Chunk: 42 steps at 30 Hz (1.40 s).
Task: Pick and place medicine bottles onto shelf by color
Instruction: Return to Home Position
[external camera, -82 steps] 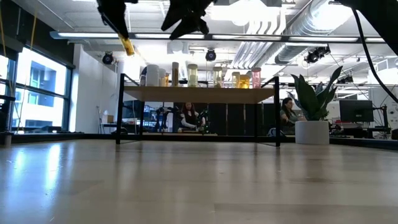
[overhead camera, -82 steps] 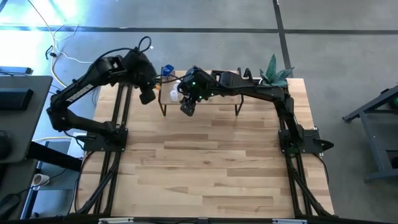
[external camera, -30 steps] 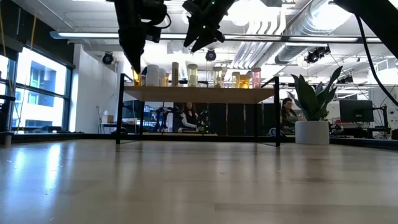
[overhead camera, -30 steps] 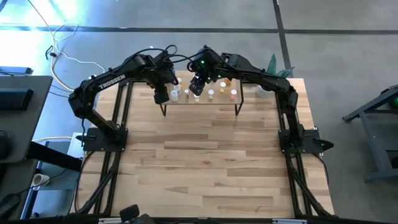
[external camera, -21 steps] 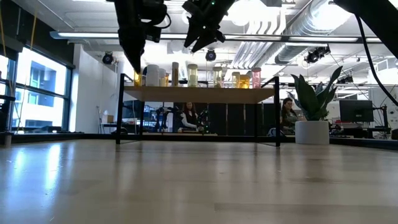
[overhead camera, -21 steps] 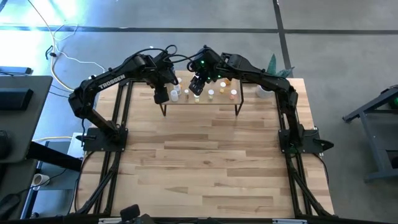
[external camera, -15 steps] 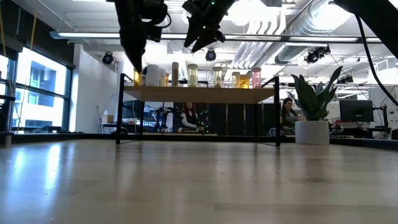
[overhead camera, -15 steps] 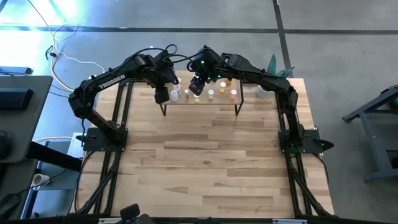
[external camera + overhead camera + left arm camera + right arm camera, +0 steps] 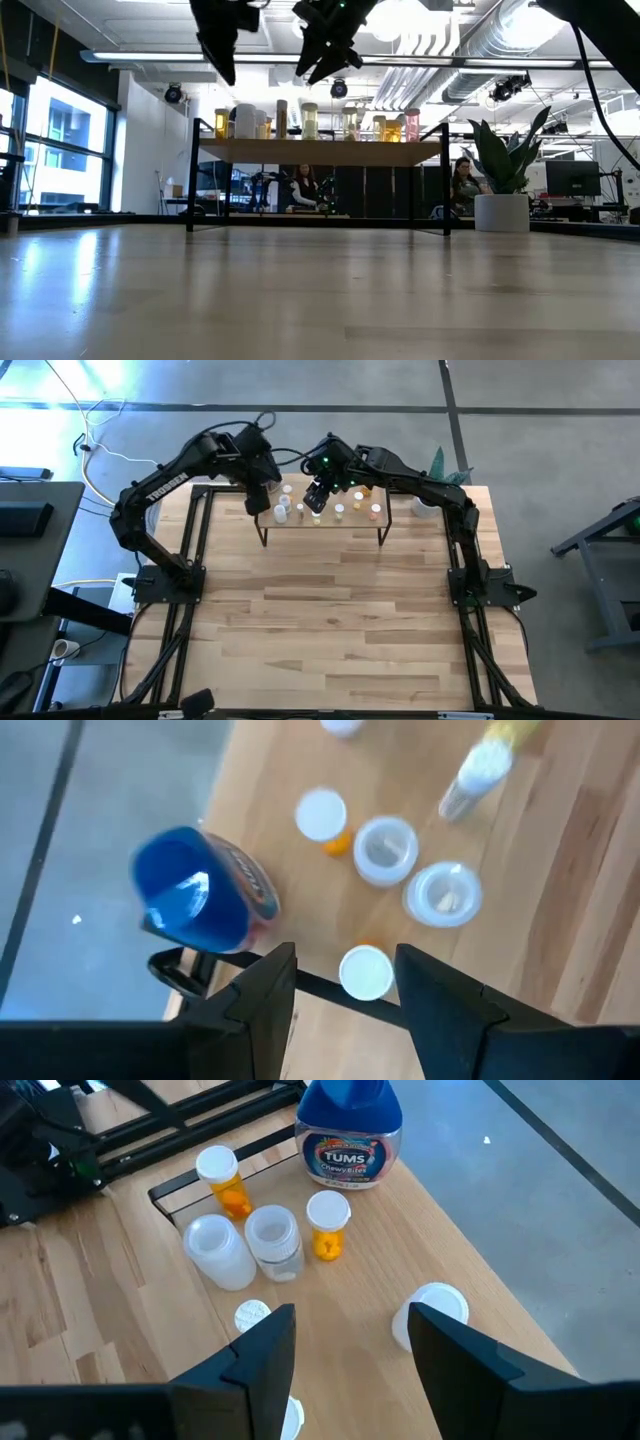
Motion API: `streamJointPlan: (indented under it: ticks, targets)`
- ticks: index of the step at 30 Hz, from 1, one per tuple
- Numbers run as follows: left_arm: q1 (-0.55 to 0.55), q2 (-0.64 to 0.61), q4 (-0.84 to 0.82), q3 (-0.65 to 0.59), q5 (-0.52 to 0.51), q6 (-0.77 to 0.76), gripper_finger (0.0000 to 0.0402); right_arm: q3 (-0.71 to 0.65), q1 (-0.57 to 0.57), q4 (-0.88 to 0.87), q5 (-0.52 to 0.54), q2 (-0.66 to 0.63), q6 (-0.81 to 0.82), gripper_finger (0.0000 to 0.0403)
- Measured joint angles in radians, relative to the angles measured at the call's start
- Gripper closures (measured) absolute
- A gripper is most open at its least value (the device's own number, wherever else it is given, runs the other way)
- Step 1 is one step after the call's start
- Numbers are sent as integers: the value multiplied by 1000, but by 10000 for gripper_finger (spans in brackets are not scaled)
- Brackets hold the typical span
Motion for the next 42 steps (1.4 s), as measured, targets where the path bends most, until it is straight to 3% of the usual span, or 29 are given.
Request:
streamJointPlan:
  ticks: [8,12,28,42]
  targets:
    - [0,-91,-25,57,82,-120,238,0,9,-1,-28,-8,-27,217]
    - [-22,-210,28,-15,140,-176,238,0,29,-1,-30,-24,-42,217]
    - [-360,-872,683,-840,137,-523,239,0,145,154,-32,-47,-57,217]
    - [-526,-1255,1088,-1373,115,-572,239,0,200,124,-7,-47,135,217]
